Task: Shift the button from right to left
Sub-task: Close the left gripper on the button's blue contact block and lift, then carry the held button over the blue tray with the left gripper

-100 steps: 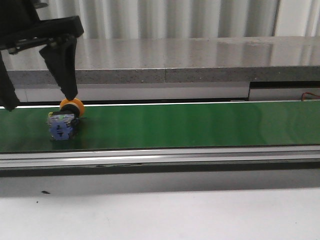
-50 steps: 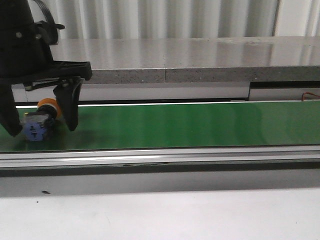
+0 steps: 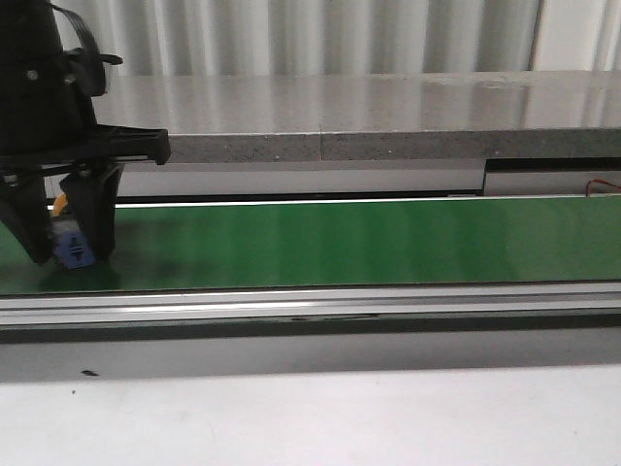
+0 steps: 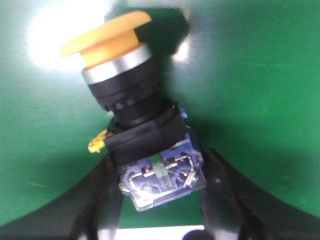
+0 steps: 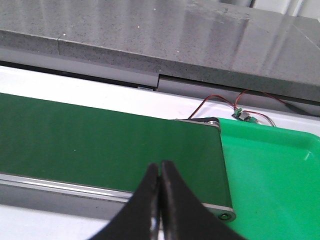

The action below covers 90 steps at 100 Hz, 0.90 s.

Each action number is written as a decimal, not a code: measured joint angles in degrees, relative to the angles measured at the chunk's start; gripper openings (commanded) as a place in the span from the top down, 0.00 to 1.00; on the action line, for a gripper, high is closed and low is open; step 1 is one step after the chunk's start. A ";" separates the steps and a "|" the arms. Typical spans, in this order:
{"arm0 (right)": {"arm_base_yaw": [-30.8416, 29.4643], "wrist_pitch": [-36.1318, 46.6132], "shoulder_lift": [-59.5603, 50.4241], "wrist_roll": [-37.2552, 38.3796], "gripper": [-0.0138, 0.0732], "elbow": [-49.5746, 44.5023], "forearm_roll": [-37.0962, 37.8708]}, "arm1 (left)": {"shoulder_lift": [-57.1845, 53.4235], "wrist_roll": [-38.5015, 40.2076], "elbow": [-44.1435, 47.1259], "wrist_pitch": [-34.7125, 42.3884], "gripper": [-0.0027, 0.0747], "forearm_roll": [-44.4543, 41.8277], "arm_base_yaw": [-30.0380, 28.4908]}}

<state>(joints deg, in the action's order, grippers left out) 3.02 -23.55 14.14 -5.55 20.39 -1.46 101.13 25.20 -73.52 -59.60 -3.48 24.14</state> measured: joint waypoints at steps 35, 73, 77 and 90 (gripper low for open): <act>0.00 0.00 0.00 0.00 0.92 0.00 0.00 | -1.44 -0.67 -5.66 -5.88 0.80 -4.06 -0.28; 0.00 0.00 0.00 0.00 0.92 0.00 0.00 | -2.42 -11.67 -6.67 -9.69 0.80 -4.66 -11.33; 0.00 0.00 0.00 0.00 0.92 0.00 0.00 | -2.53 -13.68 -6.67 -9.94 0.80 -4.77 -12.89; 0.00 0.00 0.00 0.00 0.92 0.00 0.00 | -2.55 -20.18 -6.67 -10.44 0.80 -4.90 -17.83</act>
<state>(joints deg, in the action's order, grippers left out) 3.02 -23.55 14.14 -5.55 20.39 -1.46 98.57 5.02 -80.20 -70.04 -8.38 6.31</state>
